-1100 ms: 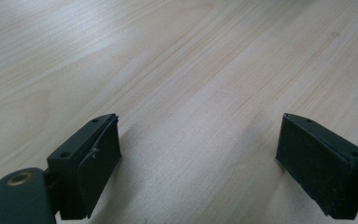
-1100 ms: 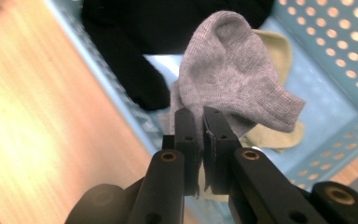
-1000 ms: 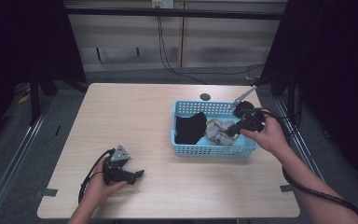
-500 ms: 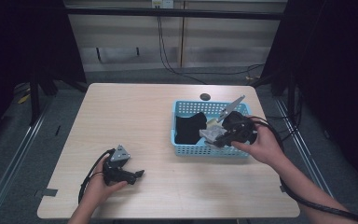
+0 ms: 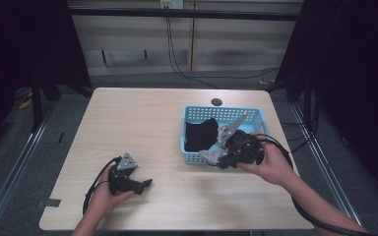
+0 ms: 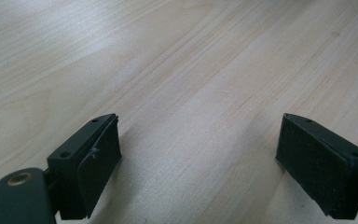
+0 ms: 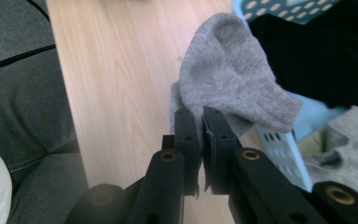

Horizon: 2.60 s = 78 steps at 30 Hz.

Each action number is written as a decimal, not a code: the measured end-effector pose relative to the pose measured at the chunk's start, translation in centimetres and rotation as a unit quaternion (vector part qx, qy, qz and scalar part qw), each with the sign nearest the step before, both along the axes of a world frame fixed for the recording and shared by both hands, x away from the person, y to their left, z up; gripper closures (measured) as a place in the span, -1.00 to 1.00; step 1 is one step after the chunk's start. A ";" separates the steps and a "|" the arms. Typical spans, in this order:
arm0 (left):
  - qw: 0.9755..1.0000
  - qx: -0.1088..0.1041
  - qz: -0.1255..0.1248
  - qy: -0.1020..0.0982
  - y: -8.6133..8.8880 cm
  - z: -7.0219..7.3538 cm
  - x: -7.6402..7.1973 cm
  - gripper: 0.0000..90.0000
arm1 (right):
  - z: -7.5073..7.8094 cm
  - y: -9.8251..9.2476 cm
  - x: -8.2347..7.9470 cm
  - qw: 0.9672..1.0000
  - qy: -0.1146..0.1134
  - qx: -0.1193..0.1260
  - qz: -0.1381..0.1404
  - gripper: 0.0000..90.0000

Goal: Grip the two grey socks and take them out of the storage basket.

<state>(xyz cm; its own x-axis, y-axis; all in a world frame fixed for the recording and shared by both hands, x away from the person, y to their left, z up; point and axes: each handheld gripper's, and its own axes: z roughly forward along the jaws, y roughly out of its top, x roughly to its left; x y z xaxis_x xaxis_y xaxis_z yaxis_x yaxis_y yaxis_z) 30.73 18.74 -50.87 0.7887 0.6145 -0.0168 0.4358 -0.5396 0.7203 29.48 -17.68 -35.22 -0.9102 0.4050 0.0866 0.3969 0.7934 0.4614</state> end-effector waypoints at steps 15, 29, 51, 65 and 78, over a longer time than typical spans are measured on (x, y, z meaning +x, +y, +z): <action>1.000 -0.001 0.000 0.000 0.0 0.0 0.0 -0.71 | -2.8 1.0 -0.9 1.000 0.018 -0.014 0.019 0.77; 1.000 0.000 0.000 0.000 0.0 0.0 0.0 -0.72 | -2.1 -2.1 2.0 0.998 -0.007 -0.002 -0.055 0.31; 1.000 -0.003 0.001 0.002 0.0 0.0 0.0 -0.72 | -7.1 -5.2 9.9 0.980 0.006 -0.060 -0.190 0.07; 1.000 -0.004 0.001 0.003 0.0 0.0 0.0 -0.72 | -10.4 -5.3 11.3 0.973 0.051 -0.088 -0.207 0.08; 1.000 -0.004 0.001 0.003 0.0 0.0 0.0 -0.72 | -8.5 -5.9 11.0 0.976 0.064 -0.069 -0.194 0.90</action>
<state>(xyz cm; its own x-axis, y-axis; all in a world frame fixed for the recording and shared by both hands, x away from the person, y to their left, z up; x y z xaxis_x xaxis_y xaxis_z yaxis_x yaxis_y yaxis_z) 30.72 18.70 -50.90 0.7877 0.6155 -0.0263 0.4407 -0.5331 0.7222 40.45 -23.61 -43.68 -0.6713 0.7330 0.1098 0.7274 0.6232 0.2872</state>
